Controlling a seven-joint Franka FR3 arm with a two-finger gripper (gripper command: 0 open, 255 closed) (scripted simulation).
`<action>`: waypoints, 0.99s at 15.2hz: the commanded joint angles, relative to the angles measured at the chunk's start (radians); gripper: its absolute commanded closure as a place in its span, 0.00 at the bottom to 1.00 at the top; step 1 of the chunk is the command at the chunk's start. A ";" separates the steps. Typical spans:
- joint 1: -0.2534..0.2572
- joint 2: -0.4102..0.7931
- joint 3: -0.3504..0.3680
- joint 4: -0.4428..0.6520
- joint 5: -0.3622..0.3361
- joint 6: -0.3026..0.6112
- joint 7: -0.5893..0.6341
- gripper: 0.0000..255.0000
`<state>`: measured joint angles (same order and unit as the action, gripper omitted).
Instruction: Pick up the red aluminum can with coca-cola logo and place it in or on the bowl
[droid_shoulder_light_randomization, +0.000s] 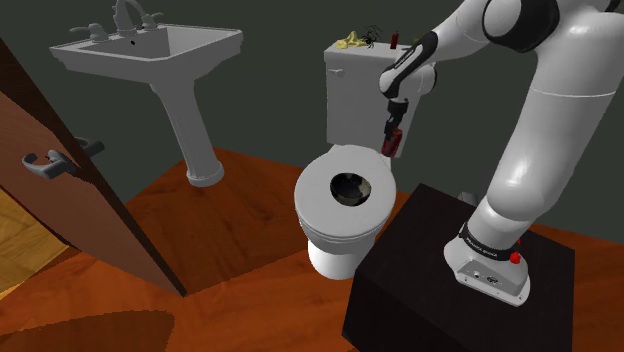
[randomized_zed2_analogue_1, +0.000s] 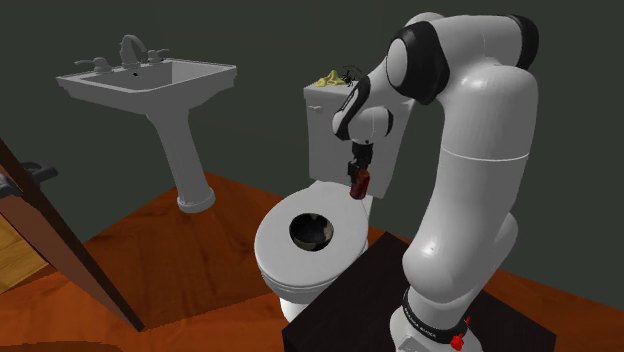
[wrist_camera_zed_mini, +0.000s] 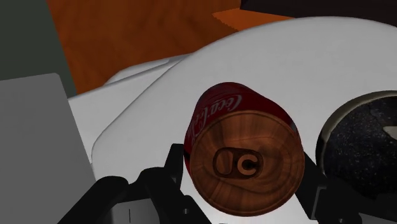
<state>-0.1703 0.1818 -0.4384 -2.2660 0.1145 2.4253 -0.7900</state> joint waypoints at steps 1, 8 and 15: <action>0.003 -0.021 -0.005 0.009 -0.016 -0.027 0.011 1.00; 0.084 -0.115 0.034 -0.057 -0.079 -0.044 0.173 1.00; 0.178 -0.190 0.119 -0.105 -0.120 -0.065 0.381 1.00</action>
<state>-0.0046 -0.0070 -0.3322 -2.3729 -0.0046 2.3633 -0.4364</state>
